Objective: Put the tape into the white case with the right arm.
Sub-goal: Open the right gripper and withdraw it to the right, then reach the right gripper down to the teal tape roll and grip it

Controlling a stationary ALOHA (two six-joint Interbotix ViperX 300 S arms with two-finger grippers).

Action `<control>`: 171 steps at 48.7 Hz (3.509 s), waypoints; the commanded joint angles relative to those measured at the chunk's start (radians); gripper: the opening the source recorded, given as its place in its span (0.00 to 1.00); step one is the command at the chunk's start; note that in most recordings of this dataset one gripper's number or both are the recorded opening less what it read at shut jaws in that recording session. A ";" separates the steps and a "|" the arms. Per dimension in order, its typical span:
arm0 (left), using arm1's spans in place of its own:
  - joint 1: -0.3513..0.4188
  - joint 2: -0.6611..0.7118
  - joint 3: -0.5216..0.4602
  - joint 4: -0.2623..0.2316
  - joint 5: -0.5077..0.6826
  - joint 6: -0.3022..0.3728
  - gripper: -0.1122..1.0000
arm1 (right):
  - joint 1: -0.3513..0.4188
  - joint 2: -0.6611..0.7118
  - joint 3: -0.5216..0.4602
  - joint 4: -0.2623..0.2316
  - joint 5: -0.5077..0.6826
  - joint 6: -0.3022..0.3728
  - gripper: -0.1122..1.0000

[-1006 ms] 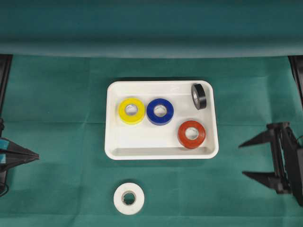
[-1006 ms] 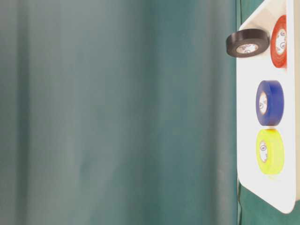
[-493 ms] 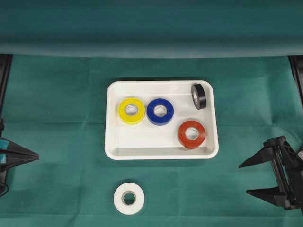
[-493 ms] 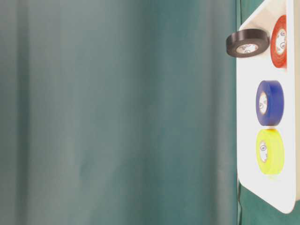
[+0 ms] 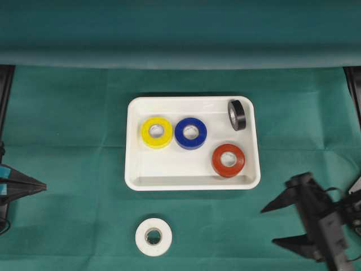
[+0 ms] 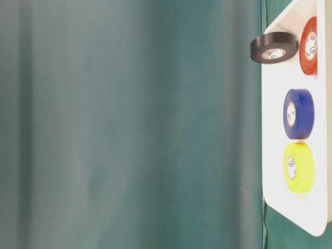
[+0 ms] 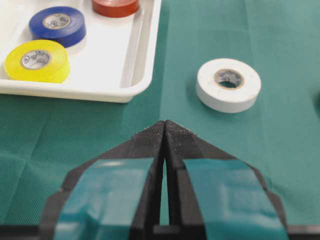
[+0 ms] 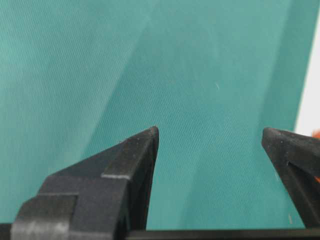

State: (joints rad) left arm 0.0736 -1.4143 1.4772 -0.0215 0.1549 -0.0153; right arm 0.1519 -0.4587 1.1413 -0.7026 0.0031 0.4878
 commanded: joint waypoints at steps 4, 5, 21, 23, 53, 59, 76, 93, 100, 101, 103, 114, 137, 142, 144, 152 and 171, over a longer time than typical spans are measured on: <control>0.003 0.009 -0.014 -0.002 -0.009 0.000 0.10 | 0.014 0.127 -0.120 0.002 -0.052 0.000 0.72; 0.003 0.009 -0.014 -0.002 -0.009 0.000 0.10 | 0.015 0.146 -0.135 0.002 -0.055 0.000 0.72; 0.002 0.009 -0.014 0.000 -0.009 0.000 0.10 | 0.049 0.408 -0.388 -0.002 -0.069 0.000 0.72; 0.003 0.009 -0.014 -0.002 -0.009 -0.002 0.10 | 0.058 0.437 -0.419 -0.002 -0.069 0.000 0.72; 0.003 0.009 -0.012 -0.002 -0.009 0.000 0.10 | 0.138 0.718 -0.767 0.000 -0.063 0.003 0.72; 0.003 0.009 -0.014 -0.002 -0.009 0.000 0.10 | 0.144 0.764 -0.827 0.002 -0.060 0.028 0.72; 0.003 0.009 -0.012 -0.002 -0.009 0.000 0.10 | 0.161 0.828 -0.930 0.003 0.043 0.198 0.72; 0.003 0.009 -0.008 0.000 -0.015 -0.002 0.10 | 0.195 0.879 -0.985 0.130 0.169 0.225 0.72; 0.003 0.009 -0.002 -0.002 -0.023 -0.002 0.10 | 0.196 0.887 -0.991 0.166 0.209 0.225 0.72; 0.003 0.009 -0.002 -0.002 -0.023 -0.002 0.10 | 0.196 0.887 -0.992 0.170 0.212 0.225 0.72; 0.003 0.009 -0.002 0.000 -0.023 -0.002 0.10 | 0.196 0.888 -0.994 0.178 0.221 0.225 0.72; 0.002 0.009 -0.002 -0.002 -0.023 -0.002 0.10 | 0.196 0.928 -1.028 0.195 0.236 0.225 0.72; 0.003 0.009 -0.002 -0.002 -0.023 -0.002 0.10 | 0.199 0.965 -1.065 0.227 0.238 0.225 0.49; 0.003 0.009 -0.002 -0.002 -0.021 -0.002 0.10 | 0.202 0.965 -1.077 0.225 0.238 0.224 0.25; 0.003 0.009 -0.002 -0.002 -0.023 -0.002 0.10 | 0.202 0.965 -1.078 0.222 0.238 0.222 0.17; 0.003 0.008 -0.002 -0.002 -0.023 -0.002 0.10 | 0.202 0.965 -1.078 0.221 0.285 0.222 0.11; 0.003 0.009 -0.002 -0.002 -0.023 -0.002 0.10 | 0.202 0.887 -1.085 0.229 0.479 0.224 0.11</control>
State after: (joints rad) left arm 0.0736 -1.4143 1.4880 -0.0199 0.1427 -0.0169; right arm 0.3574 0.5047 0.0706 -0.4771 0.4433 0.7087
